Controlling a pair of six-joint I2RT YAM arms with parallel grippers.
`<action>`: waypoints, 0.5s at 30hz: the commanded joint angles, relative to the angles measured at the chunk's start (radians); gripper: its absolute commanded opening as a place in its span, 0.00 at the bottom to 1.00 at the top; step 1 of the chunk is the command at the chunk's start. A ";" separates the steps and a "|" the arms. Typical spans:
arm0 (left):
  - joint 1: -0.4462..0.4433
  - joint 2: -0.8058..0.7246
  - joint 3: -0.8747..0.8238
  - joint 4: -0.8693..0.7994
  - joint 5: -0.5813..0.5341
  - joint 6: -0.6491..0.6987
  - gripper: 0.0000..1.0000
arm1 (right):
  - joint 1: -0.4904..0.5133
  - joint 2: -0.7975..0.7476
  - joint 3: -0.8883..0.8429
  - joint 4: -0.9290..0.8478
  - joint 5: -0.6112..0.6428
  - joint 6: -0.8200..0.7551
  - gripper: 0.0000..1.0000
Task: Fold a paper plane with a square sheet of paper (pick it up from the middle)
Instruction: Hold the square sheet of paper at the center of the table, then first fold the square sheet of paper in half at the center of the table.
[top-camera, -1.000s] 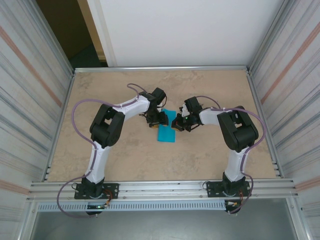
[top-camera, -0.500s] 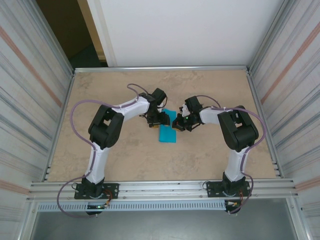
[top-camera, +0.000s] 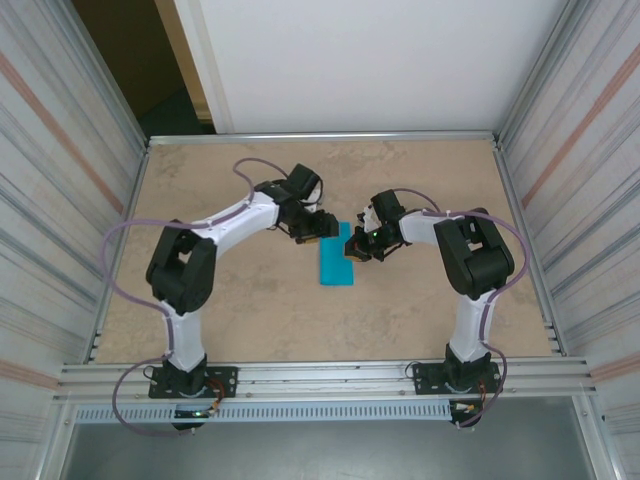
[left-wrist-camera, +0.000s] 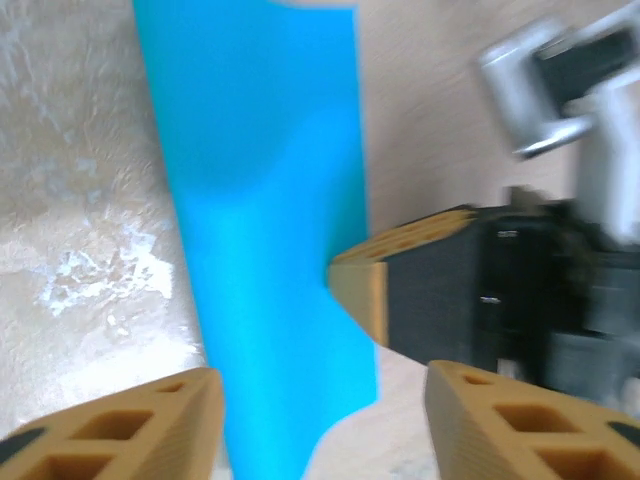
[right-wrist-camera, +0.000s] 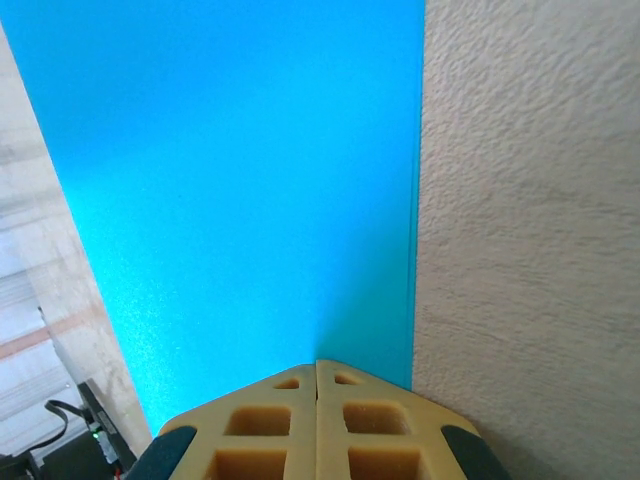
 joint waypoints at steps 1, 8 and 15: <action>-0.005 -0.018 -0.043 0.114 0.113 -0.011 0.46 | 0.001 0.098 -0.032 -0.114 0.128 -0.037 0.00; -0.043 0.080 -0.052 0.170 0.165 -0.052 0.23 | -0.006 0.114 -0.027 -0.124 0.129 -0.046 0.00; -0.041 0.142 -0.053 0.161 0.162 -0.058 0.16 | -0.003 0.121 -0.016 -0.133 0.129 -0.056 0.00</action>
